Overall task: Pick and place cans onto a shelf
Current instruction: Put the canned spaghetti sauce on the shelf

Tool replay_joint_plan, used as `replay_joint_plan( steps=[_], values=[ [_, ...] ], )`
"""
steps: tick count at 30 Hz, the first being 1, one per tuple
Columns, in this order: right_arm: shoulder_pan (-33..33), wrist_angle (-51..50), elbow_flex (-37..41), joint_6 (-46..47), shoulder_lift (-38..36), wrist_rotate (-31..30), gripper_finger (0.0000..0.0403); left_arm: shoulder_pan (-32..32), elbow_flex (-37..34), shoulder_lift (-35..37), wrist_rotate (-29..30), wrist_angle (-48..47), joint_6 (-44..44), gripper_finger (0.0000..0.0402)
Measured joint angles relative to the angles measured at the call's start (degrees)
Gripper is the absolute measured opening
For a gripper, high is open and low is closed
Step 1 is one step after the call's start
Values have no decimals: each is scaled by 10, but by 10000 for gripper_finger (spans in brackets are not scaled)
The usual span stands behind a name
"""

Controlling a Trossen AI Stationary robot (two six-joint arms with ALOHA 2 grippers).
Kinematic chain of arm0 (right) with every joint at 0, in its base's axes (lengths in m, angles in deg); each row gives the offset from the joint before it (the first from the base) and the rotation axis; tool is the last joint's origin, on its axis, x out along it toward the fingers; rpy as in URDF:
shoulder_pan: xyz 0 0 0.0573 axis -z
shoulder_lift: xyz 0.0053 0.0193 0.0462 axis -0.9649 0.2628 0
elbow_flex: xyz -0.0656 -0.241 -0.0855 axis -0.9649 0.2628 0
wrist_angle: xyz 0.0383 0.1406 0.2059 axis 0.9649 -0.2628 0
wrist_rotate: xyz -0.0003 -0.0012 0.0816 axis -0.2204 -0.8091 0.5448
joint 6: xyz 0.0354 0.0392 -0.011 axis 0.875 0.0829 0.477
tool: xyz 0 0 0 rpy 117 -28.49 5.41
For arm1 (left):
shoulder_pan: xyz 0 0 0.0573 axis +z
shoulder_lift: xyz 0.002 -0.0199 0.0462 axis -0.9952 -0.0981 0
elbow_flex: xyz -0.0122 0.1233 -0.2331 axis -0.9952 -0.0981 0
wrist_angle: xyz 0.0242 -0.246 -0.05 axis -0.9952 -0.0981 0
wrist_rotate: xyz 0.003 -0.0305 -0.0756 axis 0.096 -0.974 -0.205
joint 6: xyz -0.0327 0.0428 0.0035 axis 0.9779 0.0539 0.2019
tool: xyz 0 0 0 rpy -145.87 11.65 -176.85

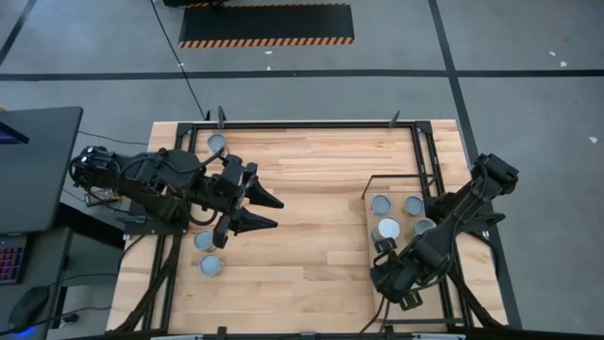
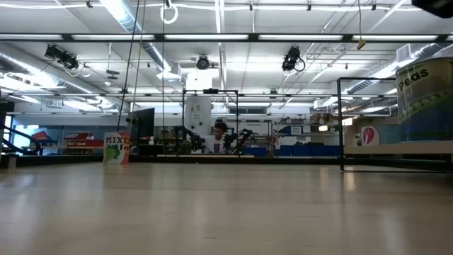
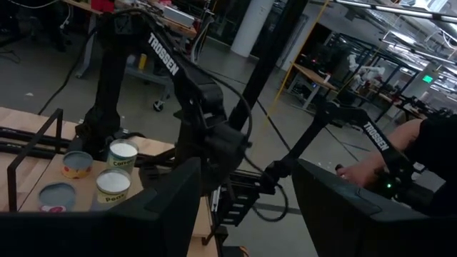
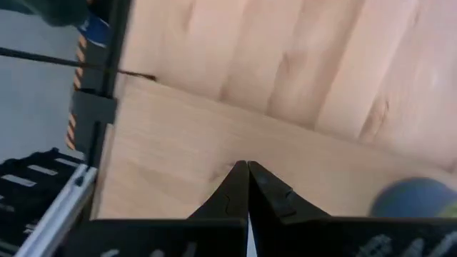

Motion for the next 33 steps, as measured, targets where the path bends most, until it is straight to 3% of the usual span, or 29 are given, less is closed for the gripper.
replay_joint_plan(
  steps=[8, 13, 23, 33],
  values=[
    [-5, -97, 0, 2, 1, 31, 4, 0, 0, 0, 0, 0, 0, 227],
    [-8, -156, 0, 33, -3, 4, 4, 0, 0, 0, 0, 0, 0, 227],
    [-40, -41, -1, 63, -51, 20, 4, 0, 0, 0, 0, 0, 0, 227],
    [-35, -55, 54, 88, -40, 5, 5, 0, 0, 0, 0, 0, -6, 227]
  ],
)
